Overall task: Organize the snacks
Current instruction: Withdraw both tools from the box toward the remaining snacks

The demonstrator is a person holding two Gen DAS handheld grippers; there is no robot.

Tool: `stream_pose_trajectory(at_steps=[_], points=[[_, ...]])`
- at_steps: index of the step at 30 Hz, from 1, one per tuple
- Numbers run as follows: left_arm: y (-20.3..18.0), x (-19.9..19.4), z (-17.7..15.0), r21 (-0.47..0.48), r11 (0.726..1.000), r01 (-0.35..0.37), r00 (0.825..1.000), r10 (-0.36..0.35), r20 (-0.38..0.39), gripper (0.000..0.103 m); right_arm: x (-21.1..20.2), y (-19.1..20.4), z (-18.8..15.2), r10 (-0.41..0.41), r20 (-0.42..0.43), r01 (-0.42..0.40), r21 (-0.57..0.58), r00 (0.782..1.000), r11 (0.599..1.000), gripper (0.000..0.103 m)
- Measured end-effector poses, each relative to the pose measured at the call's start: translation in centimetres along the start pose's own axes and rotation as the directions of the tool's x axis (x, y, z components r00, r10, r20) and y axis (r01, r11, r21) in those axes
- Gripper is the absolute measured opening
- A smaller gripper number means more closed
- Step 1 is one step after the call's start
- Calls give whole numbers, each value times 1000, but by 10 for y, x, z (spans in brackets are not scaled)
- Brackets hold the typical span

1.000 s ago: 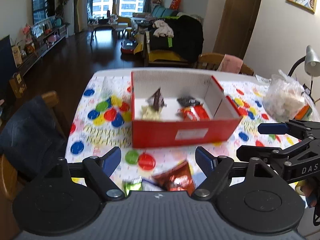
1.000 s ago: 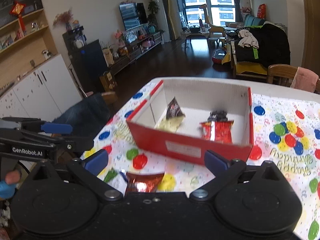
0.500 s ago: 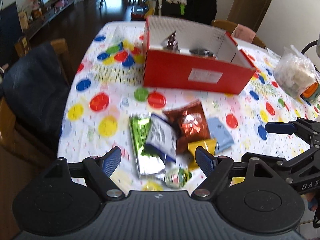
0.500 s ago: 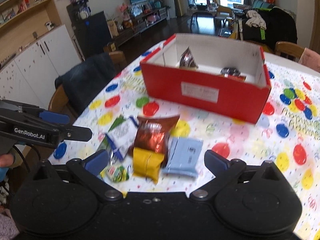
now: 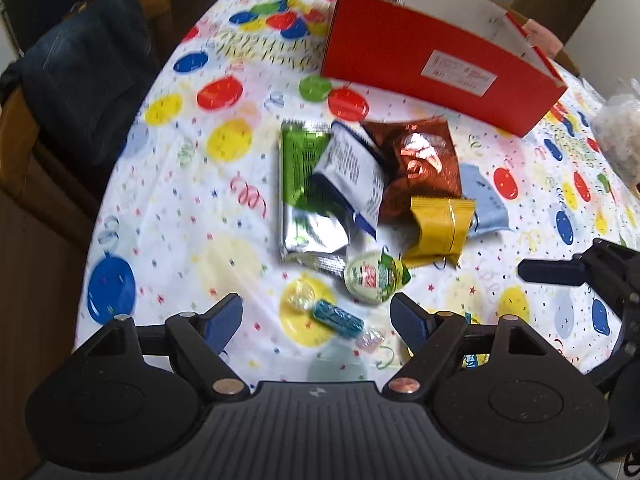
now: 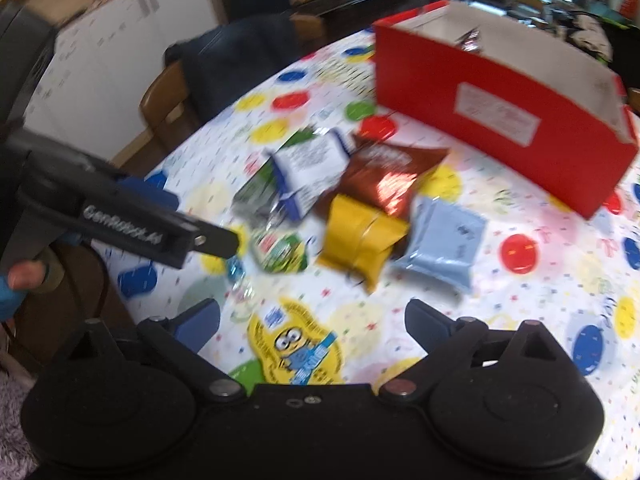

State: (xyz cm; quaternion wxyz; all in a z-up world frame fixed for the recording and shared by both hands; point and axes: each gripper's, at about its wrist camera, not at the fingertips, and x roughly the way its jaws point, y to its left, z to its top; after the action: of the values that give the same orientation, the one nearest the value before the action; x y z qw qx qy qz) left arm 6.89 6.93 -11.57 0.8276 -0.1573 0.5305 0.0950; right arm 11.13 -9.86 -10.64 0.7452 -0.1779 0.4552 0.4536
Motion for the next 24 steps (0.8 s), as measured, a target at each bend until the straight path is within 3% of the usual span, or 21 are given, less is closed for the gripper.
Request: stream_pose_trajectory(at_steps=[6,10,17,24], points=[[-10,6,-5,-20,999,-41,999,41,-9,80,13,12,-9,3,-48,-10,-127,999,992,88],[-12,10,-5,-45,998,-54,998,53,-20,63,19,18,-14,2,-65,-15,-204,998,979,76],[-11,16,-3,-106,993,-46,998,42,-39,47,23,21,-19,2,-84,-24,-257,996,966,64],[-18,23,-2,-93,994,-65,997,61,-50,40,23,22,-20,-11,-77,-13,-296,997,955,55]])
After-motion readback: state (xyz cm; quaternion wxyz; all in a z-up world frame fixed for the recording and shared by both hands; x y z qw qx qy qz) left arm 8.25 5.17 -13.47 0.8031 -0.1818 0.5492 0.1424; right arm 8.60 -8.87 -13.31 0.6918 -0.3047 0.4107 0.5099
